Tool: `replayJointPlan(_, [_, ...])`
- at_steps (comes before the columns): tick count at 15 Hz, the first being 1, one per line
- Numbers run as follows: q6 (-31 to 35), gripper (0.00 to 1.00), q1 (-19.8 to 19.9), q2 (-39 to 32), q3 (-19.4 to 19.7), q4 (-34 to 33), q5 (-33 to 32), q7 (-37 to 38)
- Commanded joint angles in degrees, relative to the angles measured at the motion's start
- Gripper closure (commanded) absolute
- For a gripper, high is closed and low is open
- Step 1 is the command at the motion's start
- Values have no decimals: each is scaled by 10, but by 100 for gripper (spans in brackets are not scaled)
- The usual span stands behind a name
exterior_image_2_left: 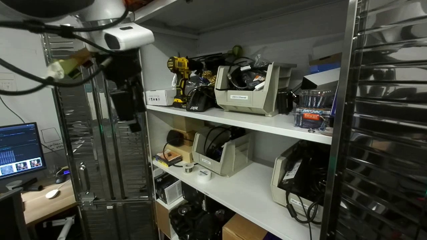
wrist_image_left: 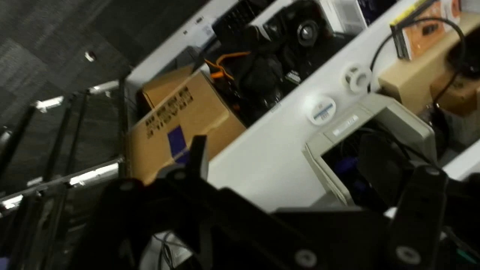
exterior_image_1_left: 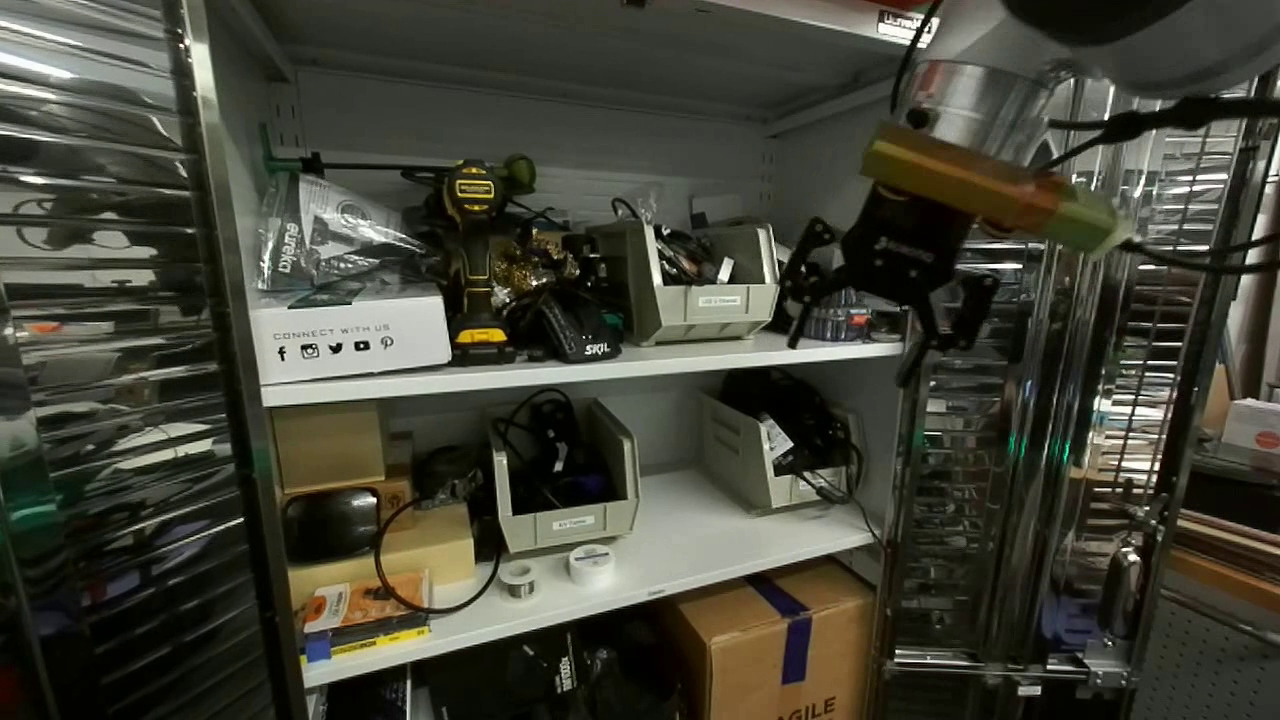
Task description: Put the cable inside the compartment.
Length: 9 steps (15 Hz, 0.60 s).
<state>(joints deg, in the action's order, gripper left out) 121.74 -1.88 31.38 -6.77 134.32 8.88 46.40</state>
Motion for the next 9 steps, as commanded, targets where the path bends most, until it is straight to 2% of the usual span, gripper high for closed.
replayJointPlan(1, [-165, 0, -55, 54, 64, -14, 4, -40])
replayJointPlan(6, [-409, 0, -134, 58, 145, -110, -5, -85])
replayJointPlan(7, [-346, 0, -38, 65, 75, -60, 25, -98])
replayJointPlan(9, [-390, 0, -48, 63, 90, -89, 27, -111])
